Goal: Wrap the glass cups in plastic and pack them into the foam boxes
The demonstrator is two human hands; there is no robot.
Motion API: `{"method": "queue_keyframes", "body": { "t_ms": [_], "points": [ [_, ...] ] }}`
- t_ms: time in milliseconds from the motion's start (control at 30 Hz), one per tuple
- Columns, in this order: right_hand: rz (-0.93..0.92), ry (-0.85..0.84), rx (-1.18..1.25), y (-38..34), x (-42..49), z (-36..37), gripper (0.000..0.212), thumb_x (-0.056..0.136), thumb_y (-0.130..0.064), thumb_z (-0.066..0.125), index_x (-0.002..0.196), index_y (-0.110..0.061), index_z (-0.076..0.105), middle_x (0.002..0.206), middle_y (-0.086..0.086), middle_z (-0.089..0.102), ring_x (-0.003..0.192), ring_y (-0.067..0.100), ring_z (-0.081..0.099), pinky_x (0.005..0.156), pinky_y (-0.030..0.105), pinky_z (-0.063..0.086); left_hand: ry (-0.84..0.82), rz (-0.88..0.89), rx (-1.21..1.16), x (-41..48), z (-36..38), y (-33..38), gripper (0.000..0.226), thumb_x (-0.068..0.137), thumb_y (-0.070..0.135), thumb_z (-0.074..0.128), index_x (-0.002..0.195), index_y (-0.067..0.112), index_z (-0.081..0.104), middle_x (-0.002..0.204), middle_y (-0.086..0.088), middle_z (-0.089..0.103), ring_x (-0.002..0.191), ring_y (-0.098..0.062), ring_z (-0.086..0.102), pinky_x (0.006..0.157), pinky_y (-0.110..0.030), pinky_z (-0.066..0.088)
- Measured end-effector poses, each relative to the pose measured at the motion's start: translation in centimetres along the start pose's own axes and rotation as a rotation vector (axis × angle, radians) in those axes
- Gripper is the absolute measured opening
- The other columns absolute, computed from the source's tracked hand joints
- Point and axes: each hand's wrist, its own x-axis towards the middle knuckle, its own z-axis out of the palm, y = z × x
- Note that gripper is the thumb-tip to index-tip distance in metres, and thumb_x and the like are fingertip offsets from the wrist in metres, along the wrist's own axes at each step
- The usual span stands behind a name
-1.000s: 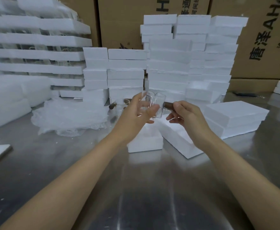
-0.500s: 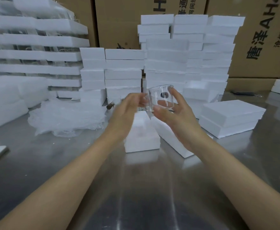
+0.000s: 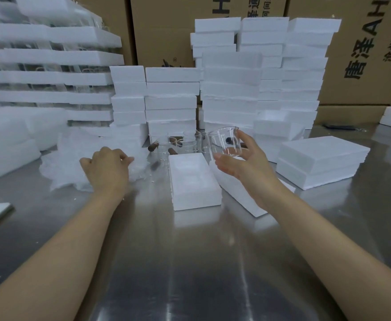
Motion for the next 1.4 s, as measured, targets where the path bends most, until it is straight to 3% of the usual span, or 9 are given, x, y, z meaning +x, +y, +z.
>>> {"method": "queue_keyframes", "body": {
  "t_ms": [200,500,633,800,900,1033,1133,1300,1400],
  "points": [
    [0.091,-0.004,0.207,-0.5,0.3,-0.5,0.057,0.087,-0.009,0.063,0.135,-0.027,0.036,0.122,0.002,0.052,0.093,0.025,0.07,0.078,0.024,0.056,0.376,0.003,-0.552,-0.5,-2.5,2.8,0.021,0.095,0.028,0.053,0.099,0.017,0.071,0.11,-0.005,0.056,0.081,-0.021,0.052,0.084,-0.039,0.039],
    [0.139,0.01,0.363,-1.0,0.6,-0.9,0.052,0.084,-0.023,0.07,0.127,-0.01,0.045,0.11,0.006,0.048,0.088,0.028,0.07,0.061,0.02,0.052,0.271,0.246,-0.921,-2.6,-4.4,6.4,0.013,0.101,0.019,0.043,0.092,0.017,0.052,0.082,-0.002,0.061,0.065,-0.02,0.056,0.063,-0.023,0.041],
    [0.121,-0.03,0.231,-1.6,0.5,-0.8,0.026,0.08,-0.046,0.06,0.098,-0.028,0.06,0.098,-0.001,0.062,0.091,0.015,0.065,0.067,0.024,0.041,0.259,0.378,-1.093,-3.6,-6.4,8.6,0.004,0.097,0.022,0.051,0.094,0.022,0.048,0.085,0.012,0.06,0.073,-0.005,0.06,0.068,-0.008,0.04],
    [0.118,0.021,0.314,-2.1,0.3,-0.8,0.027,0.082,-0.042,0.059,0.102,-0.027,0.049,0.091,0.004,0.063,0.074,0.02,0.053,0.064,0.026,0.035,0.018,0.413,-1.001,-4.2,-5.7,9.3,0.068,0.08,0.019,0.077,0.13,0.025,0.031,0.109,-0.001,0.039,0.086,-0.001,0.051,0.082,-0.001,0.037],
    [0.082,0.024,0.341,-2.4,0.1,-0.8,0.025,0.085,-0.041,0.056,0.103,-0.024,0.049,0.075,-0.001,0.064,0.059,0.016,0.052,0.064,0.027,0.036,-0.051,0.352,-0.974,-4.3,-4.7,9.3,0.072,0.084,0.013,0.072,0.138,0.017,0.025,0.113,-0.004,0.031,0.09,-0.001,0.049,0.085,-0.001,0.037],
    [0.104,0.048,0.302,-2.5,0.1,-0.9,0.031,0.082,-0.046,0.056,0.099,-0.02,0.055,0.076,0.0,0.065,0.058,0.017,0.051,0.061,0.026,0.036,-0.291,0.18,-1.068,-4.0,-4.0,9.6,0.092,0.078,0.05,0.07,0.142,0.027,0.009,0.127,0.003,0.021,0.102,-0.003,0.054,0.076,-0.009,0.042],
    [0.145,0.026,0.166,-2.1,0.2,-0.5,0.031,0.083,-0.044,0.058,0.1,-0.017,0.052,0.082,0.004,0.066,0.052,0.016,0.051,0.058,0.026,0.035,-0.458,0.307,-0.822,-4.9,-2.9,9.1,0.11,0.069,0.05,0.079,0.143,0.04,-0.001,0.135,0.014,0.006,0.106,-0.008,0.05,0.081,-0.01,0.04],
    [0.109,0.046,-0.027,-1.6,0.2,-0.4,0.04,0.067,-0.053,0.059,0.095,-0.024,0.055,0.099,-0.004,0.06,0.059,0.012,0.058,0.065,0.027,0.04,-0.416,0.33,-0.736,-5.3,-2.0,8.5,0.078,0.084,-0.002,0.057,0.144,0.033,0.02,0.13,0.004,0.023,0.085,-0.006,0.055,0.056,-0.01,0.042],
    [0.088,0.093,-0.053,-1.5,0.5,-0.9,0.041,0.068,-0.056,0.058,0.097,-0.027,0.055,0.101,-0.005,0.056,0.056,0.01,0.061,0.067,0.026,0.041,-0.314,0.311,-0.811,-4.7,-2.4,8.4,0.062,0.089,-0.007,0.046,0.142,0.024,0.037,0.121,0.001,0.042,0.078,-0.007,0.051,0.057,-0.004,0.039]
  ]
}}
